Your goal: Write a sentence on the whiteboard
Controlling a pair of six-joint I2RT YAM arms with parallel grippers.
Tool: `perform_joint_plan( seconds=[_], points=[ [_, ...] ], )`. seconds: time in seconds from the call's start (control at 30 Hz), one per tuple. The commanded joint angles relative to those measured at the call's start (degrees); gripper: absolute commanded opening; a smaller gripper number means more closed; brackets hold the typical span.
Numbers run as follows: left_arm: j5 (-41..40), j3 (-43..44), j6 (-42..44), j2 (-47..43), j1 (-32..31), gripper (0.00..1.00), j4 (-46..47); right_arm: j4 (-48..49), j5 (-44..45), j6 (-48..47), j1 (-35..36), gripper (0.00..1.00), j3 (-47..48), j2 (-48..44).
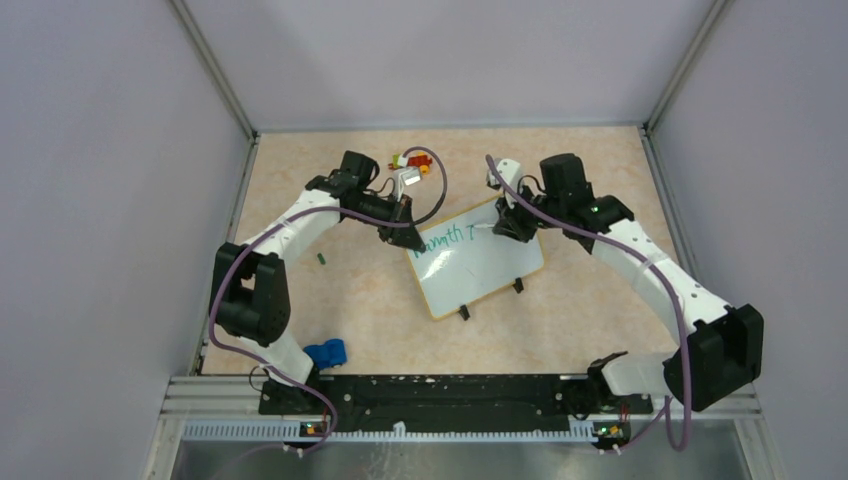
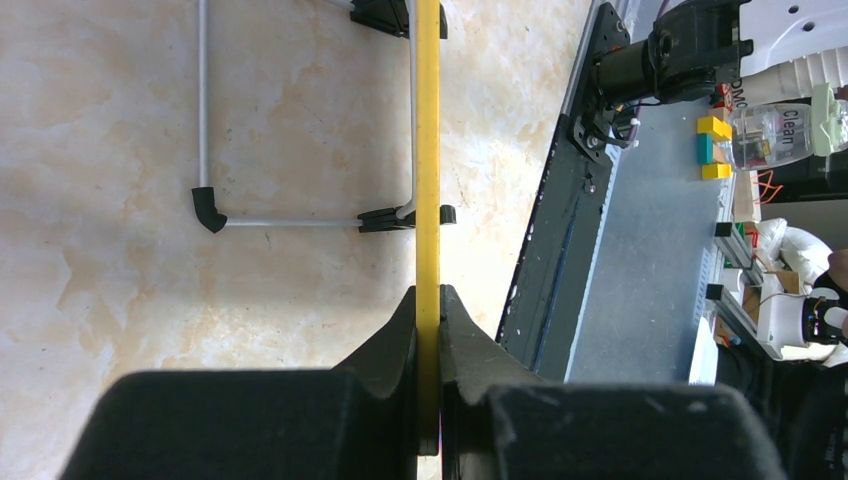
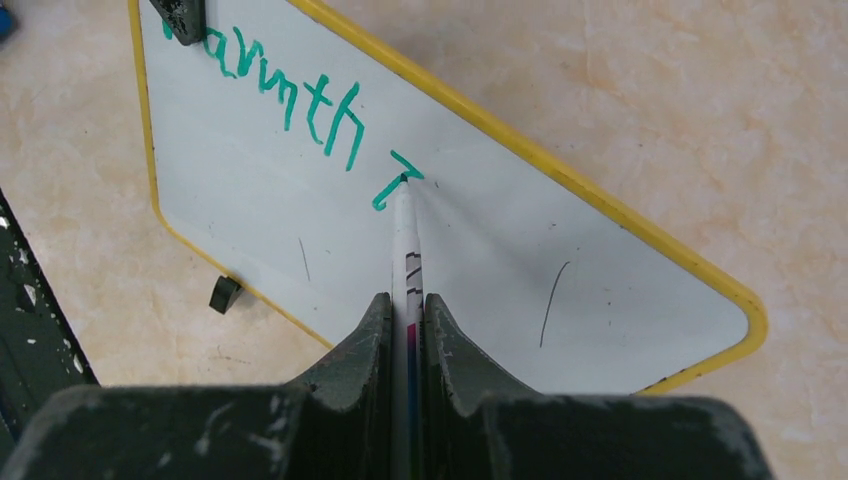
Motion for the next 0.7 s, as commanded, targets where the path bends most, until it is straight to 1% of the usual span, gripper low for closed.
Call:
perform_joint_plan(
  seconds=[0.0,0.67],
  points=[
    [0.7,0.3,1.0,-1.4,0.1,0.0,-0.8,0.4,-0.1,-0.5,0.1,0.0,3.6,-1.8],
    [0.8,0.9,1.1,-0.7,0.1,0.0,-1.2,3.5,0.9,0.3,0.1,0.0,4.3,2.0]
  ],
)
